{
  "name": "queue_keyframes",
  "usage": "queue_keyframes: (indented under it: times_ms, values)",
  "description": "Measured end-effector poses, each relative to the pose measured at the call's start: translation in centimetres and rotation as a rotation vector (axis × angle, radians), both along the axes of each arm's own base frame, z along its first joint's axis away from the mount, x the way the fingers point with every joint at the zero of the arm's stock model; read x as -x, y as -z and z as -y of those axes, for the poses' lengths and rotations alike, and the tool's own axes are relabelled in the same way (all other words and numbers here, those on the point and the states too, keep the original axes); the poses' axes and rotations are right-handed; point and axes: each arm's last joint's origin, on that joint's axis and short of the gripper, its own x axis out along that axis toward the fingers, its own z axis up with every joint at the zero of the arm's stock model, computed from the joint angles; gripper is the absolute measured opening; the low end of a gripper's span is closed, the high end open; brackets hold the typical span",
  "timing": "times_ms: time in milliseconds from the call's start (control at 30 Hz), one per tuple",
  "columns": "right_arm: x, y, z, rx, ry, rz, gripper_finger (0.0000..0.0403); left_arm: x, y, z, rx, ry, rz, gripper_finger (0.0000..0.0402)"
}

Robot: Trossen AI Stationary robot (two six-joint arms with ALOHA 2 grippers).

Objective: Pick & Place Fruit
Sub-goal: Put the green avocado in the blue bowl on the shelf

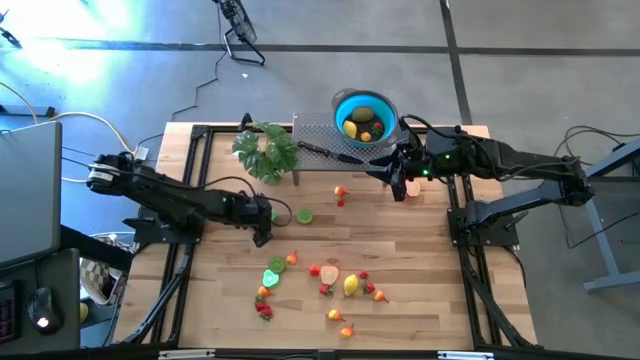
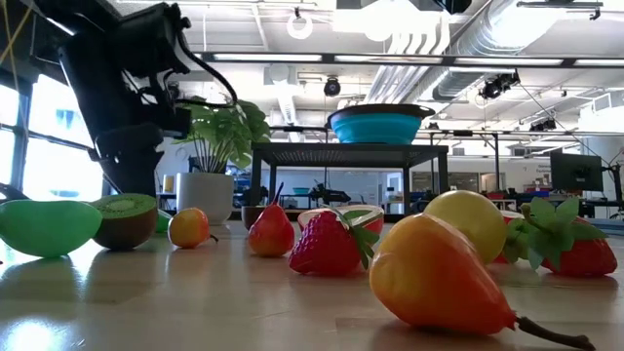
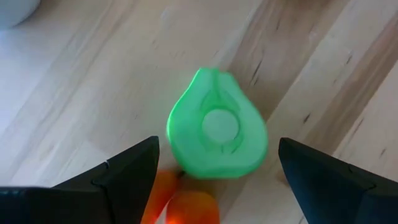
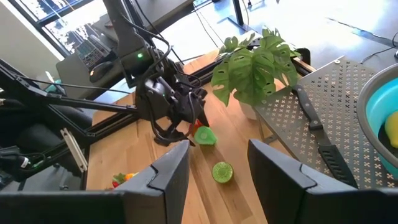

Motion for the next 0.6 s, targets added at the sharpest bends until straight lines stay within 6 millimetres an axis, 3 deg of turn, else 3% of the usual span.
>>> queue_keyframes:
  times_ms: [600]
  values:
    - [0.01,0.04,0.0,0.003,-0.001,-0.005,0.0155,-0.86,1.11,0.09,0.008,-0.022,0.002,0.0324]
